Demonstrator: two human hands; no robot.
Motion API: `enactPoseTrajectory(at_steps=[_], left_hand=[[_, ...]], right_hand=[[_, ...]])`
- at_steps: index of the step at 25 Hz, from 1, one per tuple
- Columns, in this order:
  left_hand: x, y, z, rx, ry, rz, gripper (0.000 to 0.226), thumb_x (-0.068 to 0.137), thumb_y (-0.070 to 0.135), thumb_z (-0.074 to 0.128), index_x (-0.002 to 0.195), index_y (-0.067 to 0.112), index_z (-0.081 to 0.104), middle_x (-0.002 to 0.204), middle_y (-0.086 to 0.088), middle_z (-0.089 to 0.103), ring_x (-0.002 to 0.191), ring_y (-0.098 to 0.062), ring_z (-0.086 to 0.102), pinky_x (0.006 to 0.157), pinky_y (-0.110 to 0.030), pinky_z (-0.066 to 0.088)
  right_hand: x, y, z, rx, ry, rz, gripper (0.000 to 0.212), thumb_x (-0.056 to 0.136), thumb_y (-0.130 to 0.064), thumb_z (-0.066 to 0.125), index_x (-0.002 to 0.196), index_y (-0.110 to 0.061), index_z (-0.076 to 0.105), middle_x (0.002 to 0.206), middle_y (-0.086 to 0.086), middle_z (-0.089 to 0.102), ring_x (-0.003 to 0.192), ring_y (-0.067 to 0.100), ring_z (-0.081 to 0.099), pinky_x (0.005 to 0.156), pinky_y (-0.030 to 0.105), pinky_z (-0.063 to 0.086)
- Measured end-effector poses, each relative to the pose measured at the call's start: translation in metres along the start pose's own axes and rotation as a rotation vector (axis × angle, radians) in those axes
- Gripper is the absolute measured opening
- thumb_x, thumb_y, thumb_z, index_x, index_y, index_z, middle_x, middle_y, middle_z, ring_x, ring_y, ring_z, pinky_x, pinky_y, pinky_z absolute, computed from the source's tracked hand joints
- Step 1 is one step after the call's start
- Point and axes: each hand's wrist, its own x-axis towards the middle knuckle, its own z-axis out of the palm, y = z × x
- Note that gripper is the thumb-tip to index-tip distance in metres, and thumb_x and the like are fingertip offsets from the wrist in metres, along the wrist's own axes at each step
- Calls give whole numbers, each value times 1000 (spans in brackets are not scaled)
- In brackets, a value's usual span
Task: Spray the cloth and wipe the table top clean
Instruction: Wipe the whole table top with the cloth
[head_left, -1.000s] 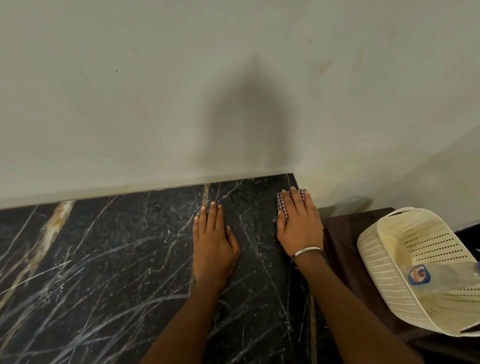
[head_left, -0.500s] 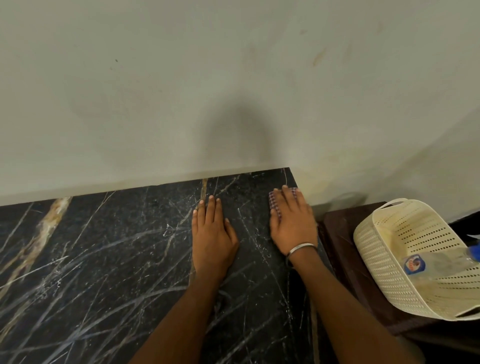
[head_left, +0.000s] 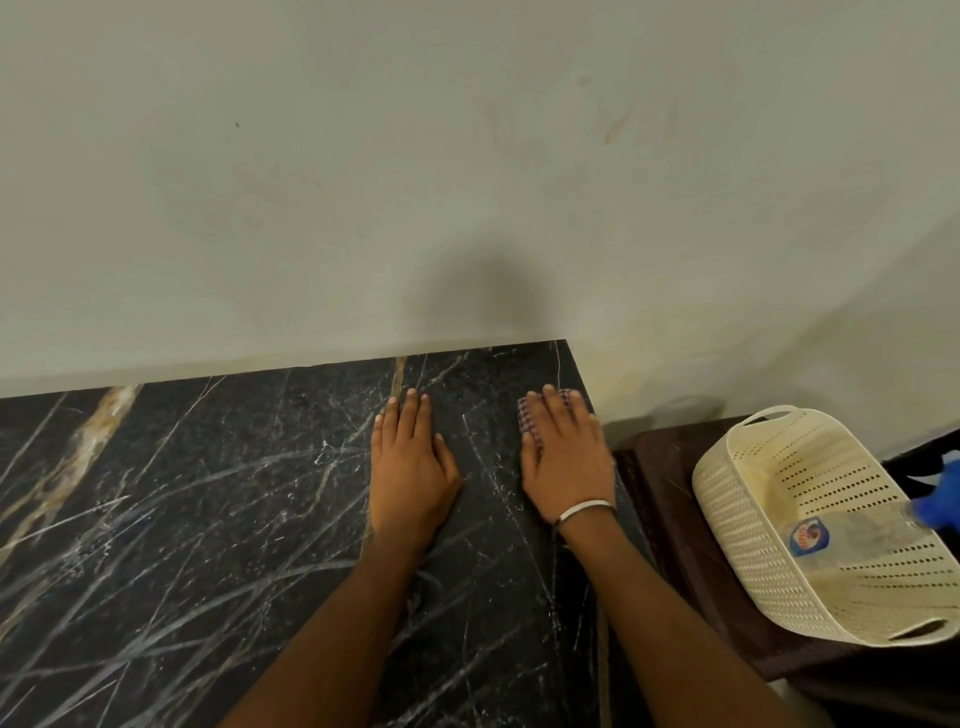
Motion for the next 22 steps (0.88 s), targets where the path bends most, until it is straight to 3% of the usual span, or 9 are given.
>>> enactPoseTrajectory(at_steps=[4, 7, 11, 15, 18, 22], left_hand=[[0, 1, 1, 0, -1, 0, 57, 100, 31, 31, 153, 13, 19, 160, -4, 16, 149, -20, 7, 119, -33, -6], [0, 1, 3, 16, -2, 2, 57, 100, 31, 31, 152, 13, 19, 160, -5, 17, 149, -21, 8, 119, -34, -5], [-1, 0, 1, -1, 6, -7, 57, 98, 29, 34, 151, 12, 24, 159, -5, 22, 148, -20, 11, 121, -36, 2], [-1, -3, 3, -9, 1, 6, 57, 99, 32, 32, 152, 13, 23, 159, -5, 21, 148, -20, 11, 121, -35, 1], [-2, -2, 4, -9, 3, 6, 57, 98, 31, 32, 152, 12, 23, 159, -5, 21, 148, -21, 11, 121, -35, 1], [-2, -1, 3, -10, 15, 11, 56, 98, 28, 36, 150, 11, 28, 158, -6, 25, 148, -22, 14, 122, -38, 5]], right_hand=[[1, 18, 0, -22, 28, 152, 57, 96, -40, 24, 151, -23, 22, 159, 2, 18, 147, 27, 10, 118, 45, 18], [-13, -16, 4, 10, 16, 80, 58, 97, -40, 23, 152, -23, 16, 160, 2, 12, 148, 28, 5, 119, 46, 13], [-27, -27, 4, 60, 1, -50, 57, 97, -40, 29, 151, -25, 22, 159, 0, 20, 147, 25, 11, 119, 44, 17], [-23, 17, 1, -30, 26, 45, 58, 95, -42, 26, 150, -22, 24, 158, 4, 23, 146, 28, 15, 117, 46, 21], [-32, 10, 1, -3, 59, 117, 59, 94, -40, 26, 150, -21, 26, 158, 4, 23, 146, 30, 14, 117, 48, 21], [-58, -29, 7, 68, 54, -28, 56, 95, -39, 29, 149, -23, 27, 157, 1, 24, 146, 27, 15, 117, 45, 22]])
